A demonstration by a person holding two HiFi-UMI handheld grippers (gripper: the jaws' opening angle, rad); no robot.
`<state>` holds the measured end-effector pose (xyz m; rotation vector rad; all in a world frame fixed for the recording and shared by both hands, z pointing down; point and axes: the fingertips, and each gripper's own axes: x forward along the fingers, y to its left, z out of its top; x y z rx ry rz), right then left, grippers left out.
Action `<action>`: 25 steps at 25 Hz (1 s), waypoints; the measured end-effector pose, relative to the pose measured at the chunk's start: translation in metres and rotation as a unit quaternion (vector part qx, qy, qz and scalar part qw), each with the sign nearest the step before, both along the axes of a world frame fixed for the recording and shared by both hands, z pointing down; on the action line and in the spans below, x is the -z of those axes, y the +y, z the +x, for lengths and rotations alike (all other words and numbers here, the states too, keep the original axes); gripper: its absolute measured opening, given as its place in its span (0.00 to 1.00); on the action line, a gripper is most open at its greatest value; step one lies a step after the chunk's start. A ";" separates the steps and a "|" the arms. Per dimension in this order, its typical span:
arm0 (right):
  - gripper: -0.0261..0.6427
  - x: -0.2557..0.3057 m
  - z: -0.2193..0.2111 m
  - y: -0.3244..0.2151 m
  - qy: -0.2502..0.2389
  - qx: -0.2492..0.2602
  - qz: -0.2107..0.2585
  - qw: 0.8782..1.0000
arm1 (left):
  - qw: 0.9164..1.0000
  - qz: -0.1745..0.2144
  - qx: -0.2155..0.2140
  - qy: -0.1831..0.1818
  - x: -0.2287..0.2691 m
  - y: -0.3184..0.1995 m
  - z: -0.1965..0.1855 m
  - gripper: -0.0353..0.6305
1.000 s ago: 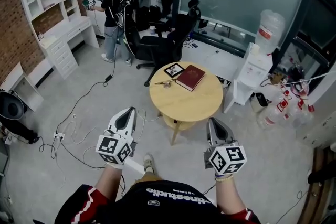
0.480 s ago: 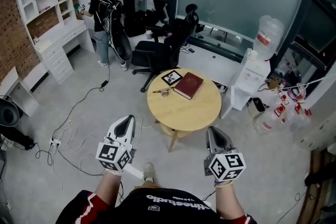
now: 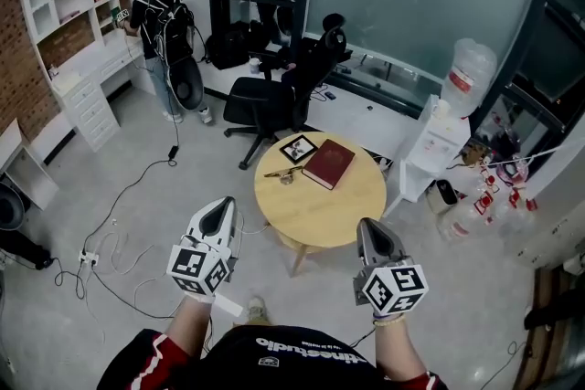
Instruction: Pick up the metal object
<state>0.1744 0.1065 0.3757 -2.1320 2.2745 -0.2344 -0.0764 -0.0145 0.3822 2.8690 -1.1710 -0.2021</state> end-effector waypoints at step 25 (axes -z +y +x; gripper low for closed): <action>0.08 0.007 -0.015 -0.171 0.023 -0.009 -0.012 1.000 | 1.000 -0.017 -0.018 0.019 -0.009 -0.177 -0.009 0.09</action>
